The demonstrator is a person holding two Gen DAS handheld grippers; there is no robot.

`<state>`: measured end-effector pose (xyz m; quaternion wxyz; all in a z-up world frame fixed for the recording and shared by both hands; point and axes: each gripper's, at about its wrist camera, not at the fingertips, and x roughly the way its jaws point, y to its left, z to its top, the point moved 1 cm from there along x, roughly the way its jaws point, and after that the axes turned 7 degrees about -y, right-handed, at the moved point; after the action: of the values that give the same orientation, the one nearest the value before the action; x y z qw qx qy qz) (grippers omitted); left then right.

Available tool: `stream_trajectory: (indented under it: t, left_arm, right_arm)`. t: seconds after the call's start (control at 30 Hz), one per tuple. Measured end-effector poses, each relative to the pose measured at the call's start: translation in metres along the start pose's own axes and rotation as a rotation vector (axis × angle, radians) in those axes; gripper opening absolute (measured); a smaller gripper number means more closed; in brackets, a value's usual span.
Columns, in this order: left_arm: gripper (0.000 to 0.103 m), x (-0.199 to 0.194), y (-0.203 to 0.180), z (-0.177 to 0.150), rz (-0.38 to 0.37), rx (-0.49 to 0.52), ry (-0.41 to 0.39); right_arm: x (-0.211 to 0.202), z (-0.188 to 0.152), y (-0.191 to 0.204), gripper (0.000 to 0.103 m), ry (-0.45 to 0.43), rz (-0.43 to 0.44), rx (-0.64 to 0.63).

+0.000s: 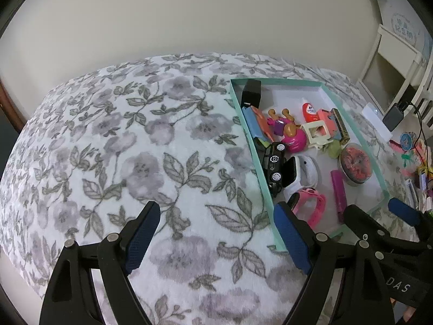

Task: Organize rigid objects

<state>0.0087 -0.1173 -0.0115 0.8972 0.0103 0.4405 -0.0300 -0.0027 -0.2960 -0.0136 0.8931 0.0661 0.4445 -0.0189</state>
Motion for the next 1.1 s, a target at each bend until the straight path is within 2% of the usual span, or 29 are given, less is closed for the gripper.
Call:
stream_trajectory:
  t: [0.3, 0.5, 0.83, 1.1]
  left_arm:
    - [0.086, -0.026, 0.012, -0.006, 0.037, -0.019, 0.035]
    - [0.086, -0.047, 0.023, -0.014, 0.015, -0.035, 0.051]
    - [0.086, -0.089, 0.046, -0.036, -0.005, -0.063, -0.001]
    - [0.086, -0.100, 0.052, -0.050, -0.003, -0.067, -0.014]
  right_arm:
    - [-0.028, -0.009, 0.004, 0.103, 0.018, -0.017, 0.018]
    - [-0.050, -0.017, 0.013, 0.103, 0.003, -0.014, -0.002]
    - [-0.088, -0.031, 0.029, 0.103, -0.052, 0.048, -0.019]
    - [-0.111, -0.038, 0.034, 0.103, -0.115, 0.063, -0.025]
